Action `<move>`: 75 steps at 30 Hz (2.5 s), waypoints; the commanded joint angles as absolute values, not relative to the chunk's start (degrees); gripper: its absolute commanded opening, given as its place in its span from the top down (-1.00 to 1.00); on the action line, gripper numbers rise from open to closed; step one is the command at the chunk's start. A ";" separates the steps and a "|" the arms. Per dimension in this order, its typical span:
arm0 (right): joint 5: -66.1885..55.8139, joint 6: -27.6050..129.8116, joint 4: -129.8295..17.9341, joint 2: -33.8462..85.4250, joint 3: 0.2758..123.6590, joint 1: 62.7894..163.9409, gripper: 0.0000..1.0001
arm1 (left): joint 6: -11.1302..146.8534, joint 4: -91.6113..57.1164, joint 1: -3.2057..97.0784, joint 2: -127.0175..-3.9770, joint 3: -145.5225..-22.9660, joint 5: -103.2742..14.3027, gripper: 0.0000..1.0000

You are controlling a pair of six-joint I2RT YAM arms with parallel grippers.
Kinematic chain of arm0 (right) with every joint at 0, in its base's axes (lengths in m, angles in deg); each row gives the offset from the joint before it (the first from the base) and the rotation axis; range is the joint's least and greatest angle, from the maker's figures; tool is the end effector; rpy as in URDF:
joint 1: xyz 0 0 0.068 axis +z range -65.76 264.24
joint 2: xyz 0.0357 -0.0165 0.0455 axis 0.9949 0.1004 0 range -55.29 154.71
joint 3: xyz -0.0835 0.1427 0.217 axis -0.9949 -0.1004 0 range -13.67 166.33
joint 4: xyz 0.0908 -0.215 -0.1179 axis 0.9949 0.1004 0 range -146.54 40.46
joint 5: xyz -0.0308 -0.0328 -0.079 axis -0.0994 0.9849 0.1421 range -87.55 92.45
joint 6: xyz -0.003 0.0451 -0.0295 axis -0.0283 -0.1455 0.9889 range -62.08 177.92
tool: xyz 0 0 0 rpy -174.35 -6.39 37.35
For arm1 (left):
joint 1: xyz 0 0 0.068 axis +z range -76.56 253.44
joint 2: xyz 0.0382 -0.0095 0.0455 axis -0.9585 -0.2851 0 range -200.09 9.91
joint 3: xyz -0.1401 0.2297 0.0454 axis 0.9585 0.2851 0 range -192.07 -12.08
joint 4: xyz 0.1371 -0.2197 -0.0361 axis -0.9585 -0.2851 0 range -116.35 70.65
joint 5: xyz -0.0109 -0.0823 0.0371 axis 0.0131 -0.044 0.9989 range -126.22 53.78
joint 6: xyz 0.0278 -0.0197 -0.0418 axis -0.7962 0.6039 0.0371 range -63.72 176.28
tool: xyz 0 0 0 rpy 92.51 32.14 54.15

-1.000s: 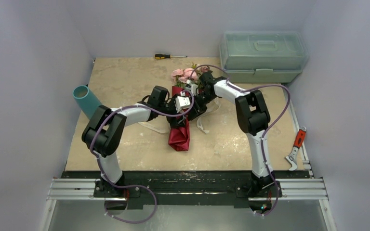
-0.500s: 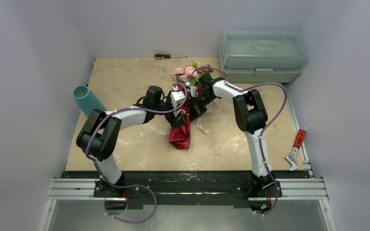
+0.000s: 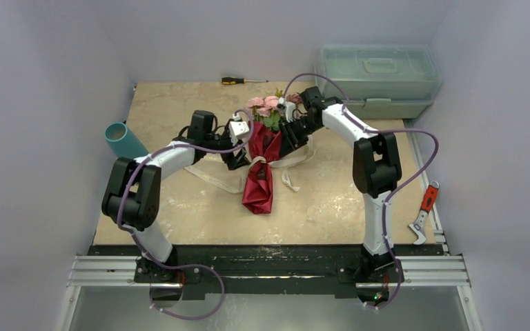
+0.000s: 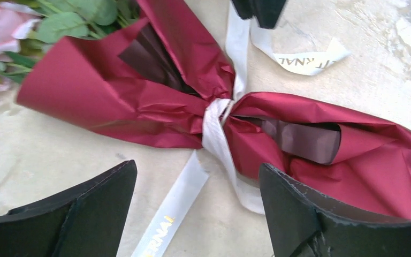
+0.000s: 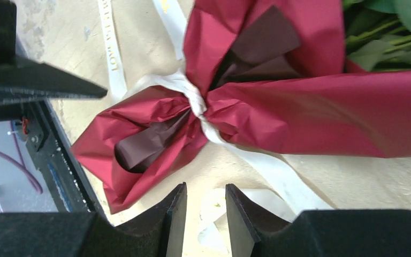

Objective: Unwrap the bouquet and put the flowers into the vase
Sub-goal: Untie the ribbon from the wrapping paper.

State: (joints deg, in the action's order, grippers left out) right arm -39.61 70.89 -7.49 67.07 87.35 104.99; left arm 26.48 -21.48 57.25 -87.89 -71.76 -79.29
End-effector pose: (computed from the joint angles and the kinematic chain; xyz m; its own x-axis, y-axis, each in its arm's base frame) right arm 0.4077 0.1800 0.2086 -0.7523 -0.4632 -0.4686 -0.6588 0.5240 0.5398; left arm 0.3408 -0.1242 0.2065 -0.1884 0.4327 -0.8816 0.9194 0.3932 -0.0035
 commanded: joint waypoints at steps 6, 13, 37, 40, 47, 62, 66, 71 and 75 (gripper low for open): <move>-37.29 67.42 -15.24 66.30 86.02 104.83 0.05 | 12.31 -23.15 52.35 -91.03 -75.82 -82.10 -1.00; -33.91 85.50 -20.71 64.98 81.18 103.72 -0.46 | 8.17 -24.52 51.03 -94.47 -78.45 -83.49 -1.00; -27.35 86.59 -22.12 70.64 77.64 111.17 -0.40 | 18.86 -12.78 51.02 -95.30 -75.68 -79.11 -1.00; -21.08 84.67 -23.46 70.50 75.57 113.02 -0.27 | 20.45 -11.12 51.02 -94.72 -75.00 -78.12 -1.00; -17.33 83.04 -23.69 66.83 70.79 112.29 -0.21 | 23.06 -9.15 51.48 -90.24 -70.58 -77.87 -1.00; -25.36 81.79 -13.92 62.92 85.31 101.23 -0.53 | 23.79 -9.32 53.13 -87.68 -68.83 -76.74 -1.00; -25.76 71.36 -18.82 59.12 81.35 99.21 -0.51 | 23.05 -8.23 53.13 -89.49 -69.35 -75.92 -1.00; -22.91 60.67 -21.75 59.05 78.64 99.13 -0.50 | 13.41 -13.49 52.62 -92.51 -72.54 -77.83 -1.00; -23.28 58.39 -23.28 61.12 77.98 99.18 -0.49 | -0.74 -26.89 52.54 -94.61 -77.55 -82.41 -1.00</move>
